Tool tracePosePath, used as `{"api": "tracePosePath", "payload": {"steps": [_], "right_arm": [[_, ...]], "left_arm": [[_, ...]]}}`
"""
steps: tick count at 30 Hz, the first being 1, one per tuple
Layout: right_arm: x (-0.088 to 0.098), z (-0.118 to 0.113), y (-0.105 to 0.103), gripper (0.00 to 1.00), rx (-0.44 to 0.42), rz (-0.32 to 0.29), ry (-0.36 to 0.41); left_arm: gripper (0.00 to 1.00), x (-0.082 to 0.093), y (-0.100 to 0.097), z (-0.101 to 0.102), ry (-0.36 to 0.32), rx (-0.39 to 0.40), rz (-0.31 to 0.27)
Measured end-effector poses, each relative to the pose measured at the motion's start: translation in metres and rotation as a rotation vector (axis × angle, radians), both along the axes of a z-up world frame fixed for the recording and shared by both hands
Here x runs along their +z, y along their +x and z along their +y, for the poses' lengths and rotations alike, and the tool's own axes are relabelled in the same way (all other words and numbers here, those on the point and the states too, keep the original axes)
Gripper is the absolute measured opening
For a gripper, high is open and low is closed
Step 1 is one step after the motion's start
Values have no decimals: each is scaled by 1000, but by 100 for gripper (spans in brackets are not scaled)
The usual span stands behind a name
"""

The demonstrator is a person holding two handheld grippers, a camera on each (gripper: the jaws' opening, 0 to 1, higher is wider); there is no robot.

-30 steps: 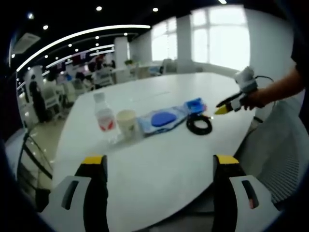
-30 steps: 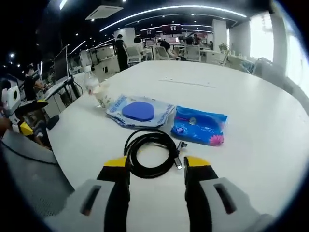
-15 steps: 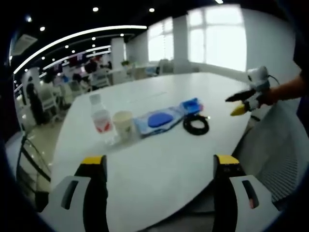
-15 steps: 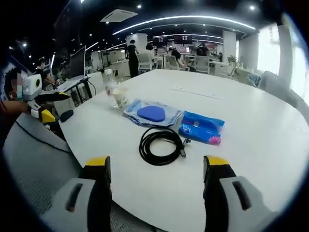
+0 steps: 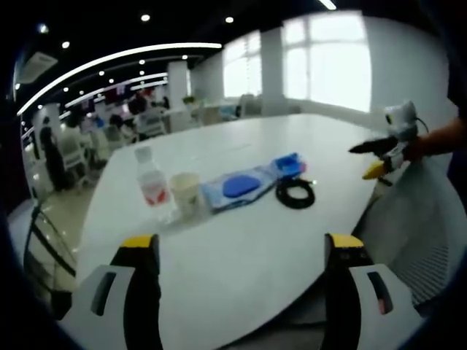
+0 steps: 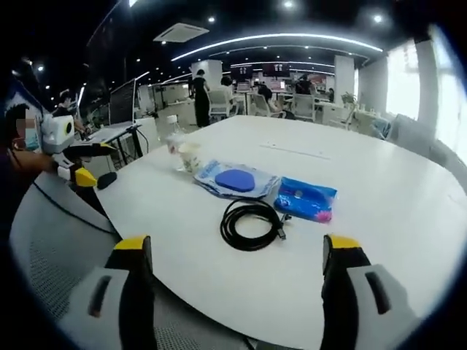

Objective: Arrange the tabletop items into an orderly group along one side of the table until the central work area is clear of visible clutter.

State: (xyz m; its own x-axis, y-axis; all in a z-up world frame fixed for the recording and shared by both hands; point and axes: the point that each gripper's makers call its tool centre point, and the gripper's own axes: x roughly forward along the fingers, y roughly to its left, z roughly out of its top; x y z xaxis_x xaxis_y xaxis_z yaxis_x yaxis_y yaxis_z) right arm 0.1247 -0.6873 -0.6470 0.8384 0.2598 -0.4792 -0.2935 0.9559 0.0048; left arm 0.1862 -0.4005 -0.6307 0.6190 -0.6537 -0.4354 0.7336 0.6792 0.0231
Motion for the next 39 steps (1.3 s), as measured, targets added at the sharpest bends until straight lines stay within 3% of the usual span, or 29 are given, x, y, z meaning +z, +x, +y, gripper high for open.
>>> {"api": "tracePosePath", "payload": {"steps": [17, 39], "right_arm": [[-8, -1, -1, 100, 0, 19, -13], [-14, 8, -5, 98, 53, 53, -21]], "left_arm": [[100, 5, 4, 2, -28, 25, -21], [99, 6, 5, 6, -35, 53, -22]]}}
